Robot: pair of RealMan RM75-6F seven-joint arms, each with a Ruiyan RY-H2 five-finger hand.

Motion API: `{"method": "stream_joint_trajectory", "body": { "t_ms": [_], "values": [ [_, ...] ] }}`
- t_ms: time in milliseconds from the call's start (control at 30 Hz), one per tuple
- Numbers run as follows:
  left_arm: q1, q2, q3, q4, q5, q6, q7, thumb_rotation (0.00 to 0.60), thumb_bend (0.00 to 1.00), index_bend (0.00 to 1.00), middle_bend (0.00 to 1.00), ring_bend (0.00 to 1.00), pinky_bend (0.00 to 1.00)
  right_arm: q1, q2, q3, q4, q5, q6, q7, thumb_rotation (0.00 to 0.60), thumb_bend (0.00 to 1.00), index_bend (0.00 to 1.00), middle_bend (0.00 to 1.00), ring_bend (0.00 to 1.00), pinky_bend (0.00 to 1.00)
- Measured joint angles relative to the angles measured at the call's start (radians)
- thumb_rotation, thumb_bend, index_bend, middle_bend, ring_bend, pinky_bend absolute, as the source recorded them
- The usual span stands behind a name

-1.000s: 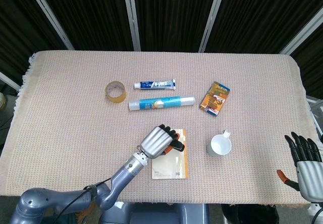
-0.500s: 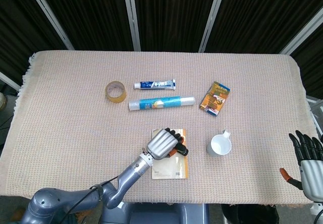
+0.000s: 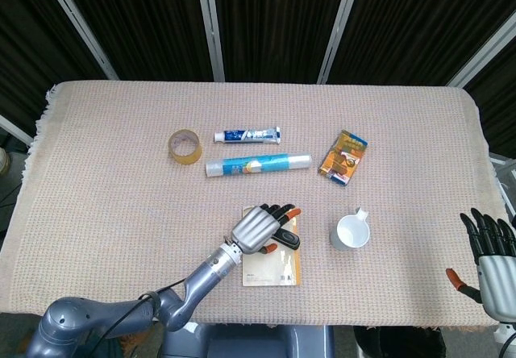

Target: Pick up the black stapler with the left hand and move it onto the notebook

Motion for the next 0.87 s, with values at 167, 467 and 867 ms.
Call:
{"method": "stream_joint_trajectory", "body": {
  "t_ms": [167, 467, 867],
  "values": [
    [0.036, 0.093, 0.001, -0.109, -0.007, 0.027, 0.001, 0.6, 0.17, 0.0, 0.0, 0.02, 0.14, -0.002, -0.015, 0.018, 0.008, 0.02, 0.01, -0.026, 0.6, 0.15, 0.0, 0.0, 0.0, 0.0],
    [0.246, 0.427, 0.077, -0.393, 0.048, 0.314, 0.054, 0.6, 0.17, 0.0, 0.0, 0.0, 0.08, 0.027, -0.038, 0.055, 0.005, 0.108, -0.049, -0.074, 0.6, 0.15, 0.0, 0.0, 0.0, 0.0],
    [0.64, 0.751, 0.218, -0.584, -0.087, 0.634, 0.127, 0.6, 0.17, 0.0, 0.0, 0.0, 0.12, 0.066, -0.118, 0.032, 0.021, 0.107, -0.12, -0.21, 0.6, 0.12, 0.0, 0.0, 0.0, 0.0]
  ]
}}
